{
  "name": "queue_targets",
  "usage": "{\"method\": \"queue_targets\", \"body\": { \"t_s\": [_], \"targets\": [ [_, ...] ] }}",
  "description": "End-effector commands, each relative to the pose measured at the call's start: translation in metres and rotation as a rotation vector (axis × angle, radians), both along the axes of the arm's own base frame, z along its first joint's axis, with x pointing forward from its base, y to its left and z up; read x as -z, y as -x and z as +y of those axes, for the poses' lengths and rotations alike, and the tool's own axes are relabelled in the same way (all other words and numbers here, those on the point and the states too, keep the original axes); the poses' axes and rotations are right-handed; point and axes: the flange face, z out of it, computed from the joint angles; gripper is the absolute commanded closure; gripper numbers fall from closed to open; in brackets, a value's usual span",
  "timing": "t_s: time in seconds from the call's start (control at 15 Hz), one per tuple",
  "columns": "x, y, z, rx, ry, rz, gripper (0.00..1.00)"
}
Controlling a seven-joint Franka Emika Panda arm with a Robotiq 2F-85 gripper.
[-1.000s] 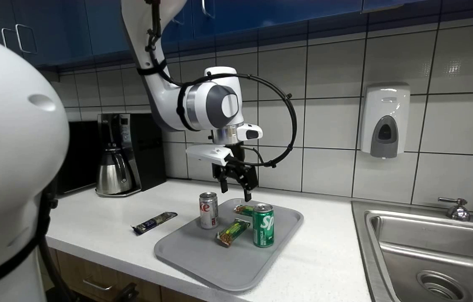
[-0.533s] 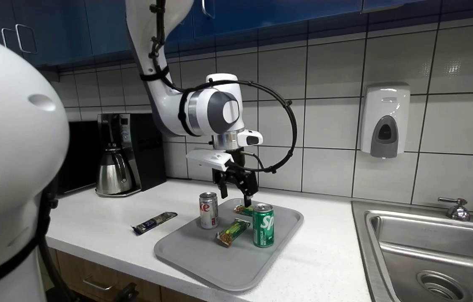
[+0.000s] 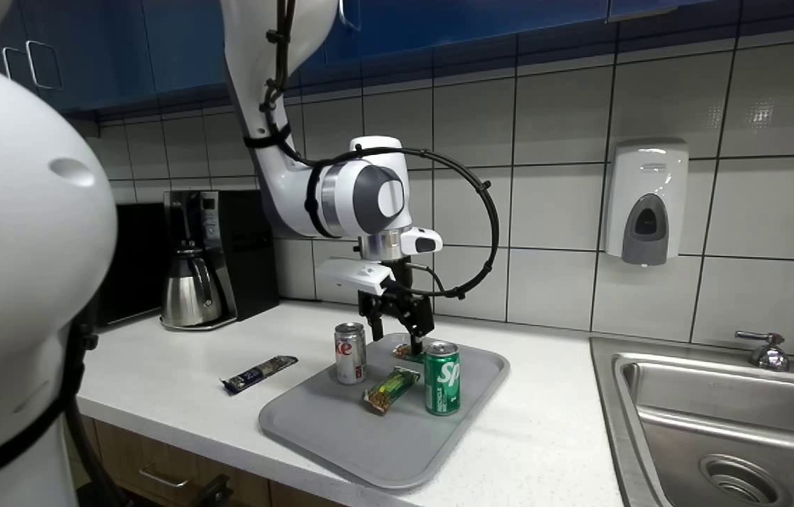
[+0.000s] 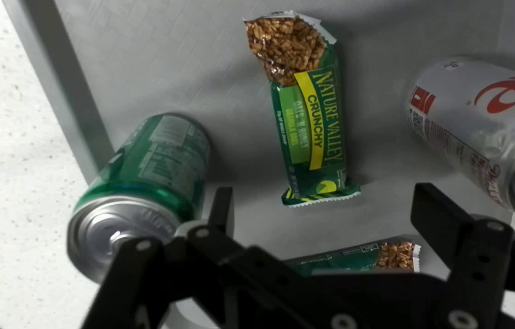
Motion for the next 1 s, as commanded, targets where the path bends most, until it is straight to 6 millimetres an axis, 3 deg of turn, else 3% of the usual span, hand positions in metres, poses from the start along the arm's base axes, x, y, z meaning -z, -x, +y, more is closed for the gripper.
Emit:
{"method": "queue_targets", "body": {
  "t_s": [0.0,0.93],
  "targets": [
    [0.005,-0.010,0.001,-0.034,0.014,0.024,0.00],
    [0.029,-0.022,0.008,-0.059,0.024,0.059,0.00]
  ]
}}
